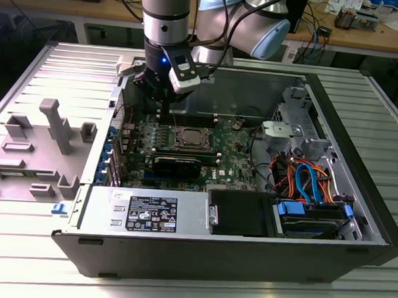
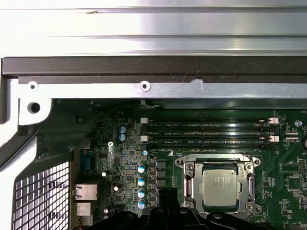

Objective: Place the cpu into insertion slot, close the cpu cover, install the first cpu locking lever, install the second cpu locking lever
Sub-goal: 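Install the first cpu locking lever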

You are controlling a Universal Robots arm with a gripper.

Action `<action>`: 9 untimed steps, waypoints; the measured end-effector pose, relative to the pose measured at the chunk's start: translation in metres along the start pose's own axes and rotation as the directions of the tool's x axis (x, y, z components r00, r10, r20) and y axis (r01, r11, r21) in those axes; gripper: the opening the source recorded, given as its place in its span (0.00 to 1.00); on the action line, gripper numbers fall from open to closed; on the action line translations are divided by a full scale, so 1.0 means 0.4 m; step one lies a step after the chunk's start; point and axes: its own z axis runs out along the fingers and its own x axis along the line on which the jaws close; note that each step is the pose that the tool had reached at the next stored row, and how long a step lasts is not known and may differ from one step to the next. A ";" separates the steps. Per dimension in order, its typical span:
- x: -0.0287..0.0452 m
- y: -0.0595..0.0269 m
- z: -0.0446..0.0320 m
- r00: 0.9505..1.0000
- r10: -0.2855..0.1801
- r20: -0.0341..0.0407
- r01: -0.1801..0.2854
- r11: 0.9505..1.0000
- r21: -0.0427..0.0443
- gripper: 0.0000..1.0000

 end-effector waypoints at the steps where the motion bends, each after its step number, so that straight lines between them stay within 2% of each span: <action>1: 0.000 0.002 0.000 1.000 0.000 0.000 0.000 1.000 0.000 0.11; 5: 0.000 0.020 0.000 1.000 0.000 0.000 0.000 1.000 0.000 0.11; 9: 0.000 0.028 0.001 1.000 0.000 0.000 0.000 1.000 0.000 0.11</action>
